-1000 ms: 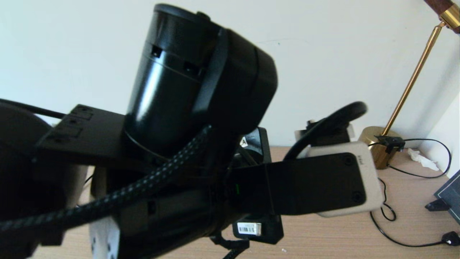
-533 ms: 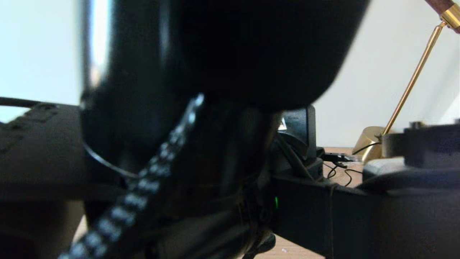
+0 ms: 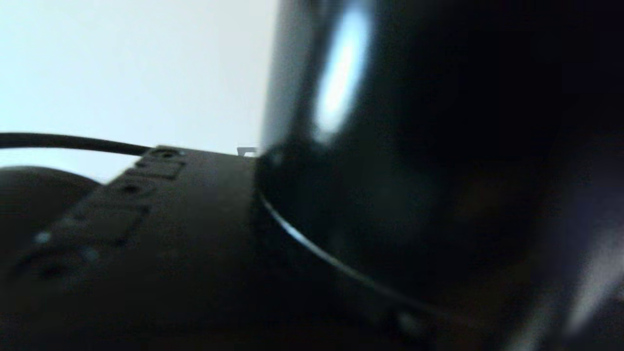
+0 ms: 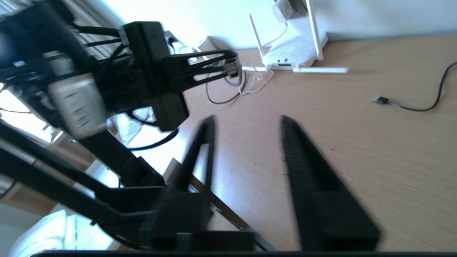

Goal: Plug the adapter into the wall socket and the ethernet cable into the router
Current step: Hand it to the other hand

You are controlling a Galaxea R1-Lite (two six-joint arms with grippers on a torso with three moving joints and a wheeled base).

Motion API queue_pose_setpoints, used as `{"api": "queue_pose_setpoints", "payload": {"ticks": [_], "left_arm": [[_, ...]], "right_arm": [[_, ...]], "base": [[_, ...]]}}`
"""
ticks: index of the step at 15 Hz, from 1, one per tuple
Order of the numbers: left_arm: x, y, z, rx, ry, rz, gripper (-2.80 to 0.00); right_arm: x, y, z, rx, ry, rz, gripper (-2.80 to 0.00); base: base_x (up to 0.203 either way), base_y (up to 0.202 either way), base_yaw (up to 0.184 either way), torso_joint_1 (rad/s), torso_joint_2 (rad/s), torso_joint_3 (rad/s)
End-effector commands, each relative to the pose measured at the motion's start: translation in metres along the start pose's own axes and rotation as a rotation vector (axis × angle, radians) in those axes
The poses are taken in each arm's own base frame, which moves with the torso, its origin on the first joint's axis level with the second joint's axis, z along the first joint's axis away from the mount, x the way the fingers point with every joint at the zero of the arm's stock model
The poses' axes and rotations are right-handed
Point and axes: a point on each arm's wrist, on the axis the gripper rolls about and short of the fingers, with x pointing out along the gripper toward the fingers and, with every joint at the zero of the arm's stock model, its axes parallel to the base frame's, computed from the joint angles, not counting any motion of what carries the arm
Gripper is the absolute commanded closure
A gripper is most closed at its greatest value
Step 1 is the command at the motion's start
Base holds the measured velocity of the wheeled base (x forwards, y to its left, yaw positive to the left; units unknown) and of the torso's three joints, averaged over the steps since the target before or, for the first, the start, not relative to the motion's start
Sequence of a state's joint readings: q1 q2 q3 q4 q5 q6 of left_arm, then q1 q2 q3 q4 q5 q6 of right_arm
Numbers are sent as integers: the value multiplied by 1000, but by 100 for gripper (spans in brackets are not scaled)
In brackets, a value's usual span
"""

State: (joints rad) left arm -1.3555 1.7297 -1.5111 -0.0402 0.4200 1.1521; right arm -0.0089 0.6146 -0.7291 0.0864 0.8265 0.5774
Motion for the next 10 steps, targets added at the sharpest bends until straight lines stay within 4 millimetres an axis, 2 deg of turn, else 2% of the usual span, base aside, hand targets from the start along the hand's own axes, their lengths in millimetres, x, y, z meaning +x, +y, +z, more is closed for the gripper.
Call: {"api": "queue_pose_setpoints", "payload": {"ticks": [1,4,7,10], "left_arm": [[9,-9,11,17,-16,-18,0],[18,-7,23,50,-37,-15,0],[14,-4,29,85,-38,-81,0],[20,-2,40,94,-57,-104,0]], "right_arm": [[2,-2,1,10,7,-1,-280],[2,-2,1,7,7,1,-280],[1,-2,0,-27,-1,-8,-280],[5,-8,-2,-77,10,-6,-280]], "base": [[0,0,0,0,0,0],[0,0,0,0,0,0],[0,0,0,0,0,0],[0,0,0,0,0,0]]}}
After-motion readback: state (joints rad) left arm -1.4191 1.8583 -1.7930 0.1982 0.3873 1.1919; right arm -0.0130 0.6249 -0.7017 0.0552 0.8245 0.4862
